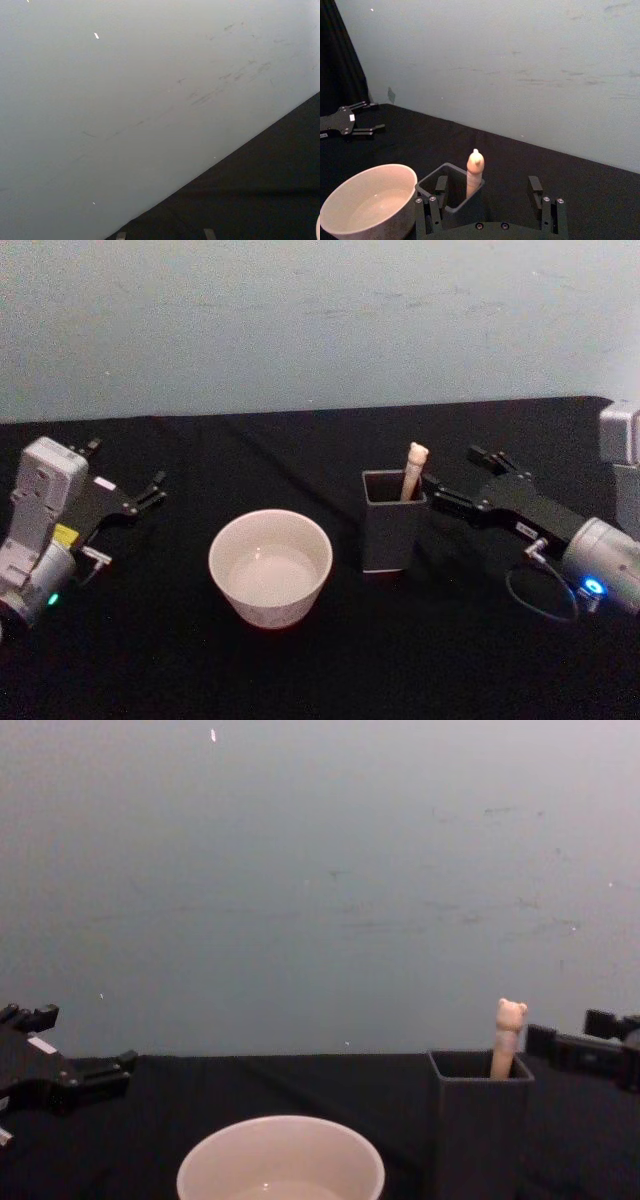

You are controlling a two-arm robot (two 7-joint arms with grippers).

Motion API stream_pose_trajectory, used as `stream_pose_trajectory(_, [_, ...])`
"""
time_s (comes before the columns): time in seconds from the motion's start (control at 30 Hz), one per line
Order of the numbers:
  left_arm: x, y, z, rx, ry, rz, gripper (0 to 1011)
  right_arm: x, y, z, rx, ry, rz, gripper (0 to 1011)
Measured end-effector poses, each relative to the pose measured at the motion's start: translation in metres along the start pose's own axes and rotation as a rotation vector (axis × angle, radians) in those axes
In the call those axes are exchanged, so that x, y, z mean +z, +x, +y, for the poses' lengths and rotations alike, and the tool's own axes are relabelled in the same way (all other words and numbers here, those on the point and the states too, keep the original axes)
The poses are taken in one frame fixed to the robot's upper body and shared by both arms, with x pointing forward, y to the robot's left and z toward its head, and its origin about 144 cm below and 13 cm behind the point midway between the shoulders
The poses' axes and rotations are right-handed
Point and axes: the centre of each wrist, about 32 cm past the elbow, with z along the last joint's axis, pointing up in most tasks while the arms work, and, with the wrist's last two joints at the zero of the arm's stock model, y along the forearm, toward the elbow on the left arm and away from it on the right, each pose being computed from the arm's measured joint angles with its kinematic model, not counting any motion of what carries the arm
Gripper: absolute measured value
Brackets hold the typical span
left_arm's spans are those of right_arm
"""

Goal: Pick up the stirring spoon with one hand, stir inside the cup, then place it back in its original position.

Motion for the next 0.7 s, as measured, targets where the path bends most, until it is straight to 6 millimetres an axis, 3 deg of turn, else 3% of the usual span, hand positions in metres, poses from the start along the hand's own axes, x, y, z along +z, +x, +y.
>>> stream_pose_trajectory(0.4, [0.0,0.0,0.0,0.0,0.0,0.0,1001,-0.002,0.004,0.035,0.036,-0.014,0.003,1002])
stream_pose_trajectory(0.7, [0.0,0.0,0.0,0.0,0.0,0.0,1001,-0.002,0.005,0.049,0.051,-0.013,0.004,1002])
